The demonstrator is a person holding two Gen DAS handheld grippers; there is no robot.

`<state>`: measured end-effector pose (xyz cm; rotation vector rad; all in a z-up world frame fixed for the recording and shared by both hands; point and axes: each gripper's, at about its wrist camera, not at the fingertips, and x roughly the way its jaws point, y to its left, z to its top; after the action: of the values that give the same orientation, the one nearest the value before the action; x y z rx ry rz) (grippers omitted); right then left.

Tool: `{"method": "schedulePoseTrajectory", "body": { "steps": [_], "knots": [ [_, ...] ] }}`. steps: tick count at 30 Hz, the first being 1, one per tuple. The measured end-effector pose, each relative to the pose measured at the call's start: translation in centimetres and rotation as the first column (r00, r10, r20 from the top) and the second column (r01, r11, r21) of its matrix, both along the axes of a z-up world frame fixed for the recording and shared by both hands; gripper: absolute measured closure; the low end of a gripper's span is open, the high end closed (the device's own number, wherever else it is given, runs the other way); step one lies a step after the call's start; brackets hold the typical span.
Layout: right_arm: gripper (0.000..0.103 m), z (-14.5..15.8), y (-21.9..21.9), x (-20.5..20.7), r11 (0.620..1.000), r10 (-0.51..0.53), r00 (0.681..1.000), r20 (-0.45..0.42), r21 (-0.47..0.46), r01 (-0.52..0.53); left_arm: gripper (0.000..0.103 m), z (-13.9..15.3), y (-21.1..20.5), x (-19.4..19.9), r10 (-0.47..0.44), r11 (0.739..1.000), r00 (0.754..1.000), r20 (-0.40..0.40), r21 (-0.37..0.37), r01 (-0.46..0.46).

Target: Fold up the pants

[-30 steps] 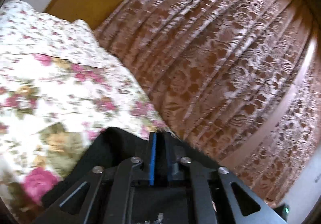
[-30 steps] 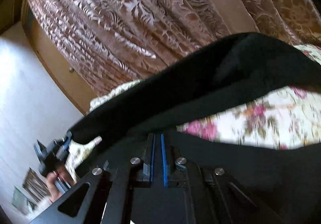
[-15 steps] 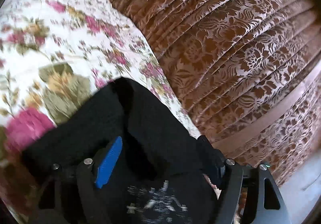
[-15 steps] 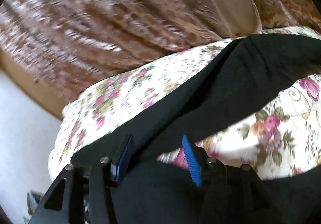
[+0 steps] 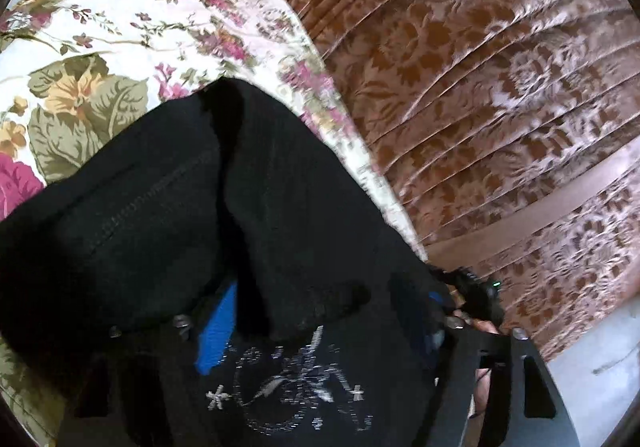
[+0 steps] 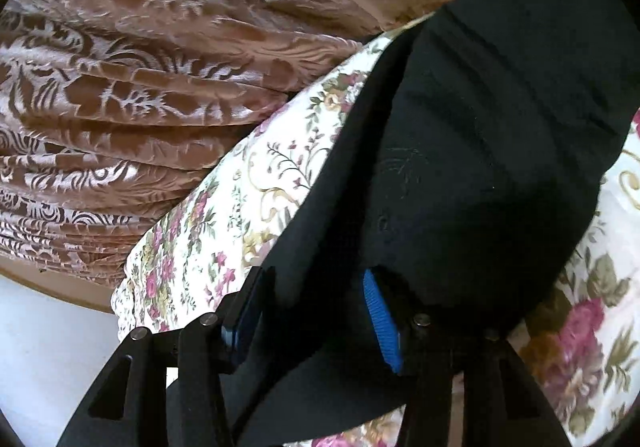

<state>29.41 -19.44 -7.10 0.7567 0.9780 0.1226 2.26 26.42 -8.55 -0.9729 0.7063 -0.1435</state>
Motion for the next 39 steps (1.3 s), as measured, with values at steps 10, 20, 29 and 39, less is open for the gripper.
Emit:
{"method": "schedulePoseTrajectory", "body": {
  "steps": [10,20,29,39],
  "knots": [
    [0.096,3.9,1.1,-2.1,0.989,0.110,0.983,0.146,-0.113,-0.094,0.099,0.3,2.2,-0.5,0.023,0.989,1.000,0.001,-0.148,-0.023],
    [0.096,13.9,2.3,-15.8,0.927,0.338,0.828,0.447,-0.312,-0.209,0.099,4.9,8.4,-2.7,0.123,0.954,0.982,0.141,-0.290,-0.078],
    [0.096,6.7,4.8,-26.4,0.887,0.436,0.804,0.405,-0.347,-0.306,0.099,0.7,10.2,-5.4,0.145,0.972,0.989,-0.020,-0.184,-0.146],
    [0.096,-1.2,4.6,-27.0,0.889,0.408,0.864,0.295,-0.345,-0.302,0.051,-0.3,10.1,-9.1,0.217,0.967,0.976,-0.028,-0.133,-0.218]
  ]
}}
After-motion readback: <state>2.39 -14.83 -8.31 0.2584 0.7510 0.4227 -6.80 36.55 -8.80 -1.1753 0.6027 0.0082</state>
